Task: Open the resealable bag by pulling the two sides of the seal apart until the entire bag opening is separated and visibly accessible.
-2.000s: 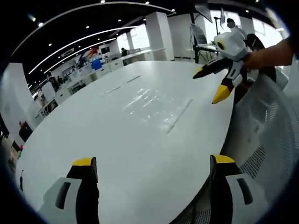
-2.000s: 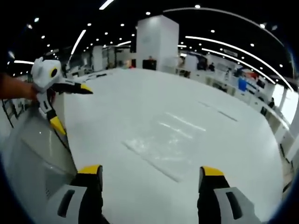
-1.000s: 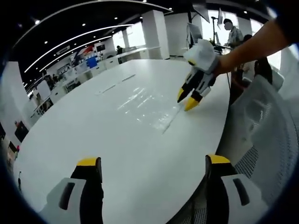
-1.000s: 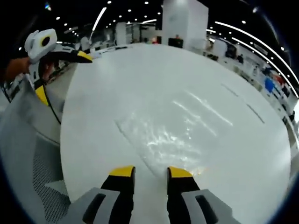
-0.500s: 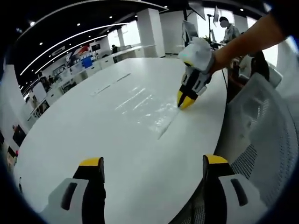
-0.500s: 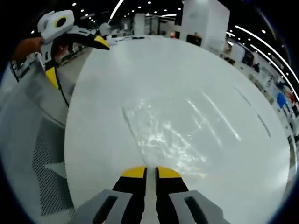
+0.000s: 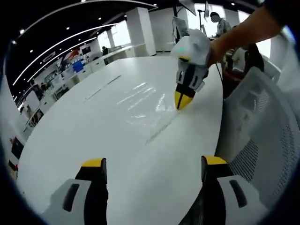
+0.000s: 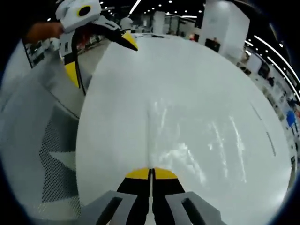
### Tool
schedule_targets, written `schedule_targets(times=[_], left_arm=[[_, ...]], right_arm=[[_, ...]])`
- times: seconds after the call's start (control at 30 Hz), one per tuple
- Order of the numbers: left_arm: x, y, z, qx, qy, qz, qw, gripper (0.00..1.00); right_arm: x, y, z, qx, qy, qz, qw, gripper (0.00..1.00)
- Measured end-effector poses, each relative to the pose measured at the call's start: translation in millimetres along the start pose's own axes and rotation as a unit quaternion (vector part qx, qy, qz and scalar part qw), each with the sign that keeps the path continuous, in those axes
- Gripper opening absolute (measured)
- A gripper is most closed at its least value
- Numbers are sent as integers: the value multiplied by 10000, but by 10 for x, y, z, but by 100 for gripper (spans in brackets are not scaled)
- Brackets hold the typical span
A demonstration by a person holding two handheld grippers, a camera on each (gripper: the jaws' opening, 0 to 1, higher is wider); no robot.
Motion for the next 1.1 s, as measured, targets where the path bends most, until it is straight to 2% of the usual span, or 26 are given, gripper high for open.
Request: schedule_targets(times=[0.1, 0.17, 0.23, 0.47, 0.6, 0.7, 0.8, 0.97, 1.1], left_arm=[[42, 16, 7, 245, -56, -38, 9997, 77], [75, 38, -13, 344, 22, -46, 9994, 76], [100, 76, -20, 384, -6, 34, 9993, 73], [180, 181, -22, 891, -141, 57, 9959, 61], [211, 239, -33, 1040, -134, 128, 9944, 58], [224, 273, -33, 1178, -175, 170, 9927, 52], [242, 305, -20, 1371, -309, 161, 9899, 39], [250, 372, -29, 1460, -403, 217, 9882, 27], [281, 429, -4, 1754, -588, 178, 9826, 18]], right_arm=[[-83, 40, -52, -24, 127, 78, 9999, 0], [-126, 69, -91, -61, 225, 128, 9996, 0], [-162, 97, -123, -135, 319, 172, 9993, 0], [-281, 175, -254, -451, 585, 96, 9972, 0], [-344, 227, -310, -646, 594, 29, 9961, 0], [-384, 254, -347, -742, 611, -37, 9954, 0], [-409, 270, -359, -770, 626, -91, 9950, 0], [-470, 271, -389, -729, 687, -198, 9948, 0], [-521, 286, -409, -696, 697, -192, 9950, 0]])
Point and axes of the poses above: the point that each gripper's makers call its tool centre point, and the gripper's own axes: x roughly forward along the fingers, z roughly to its right, y roughly out of its top, the point moved 8 cm from there along -x, roughly backward along the fingers, and after that the axes turned 14 degrees about x, right-handed, at the moved point
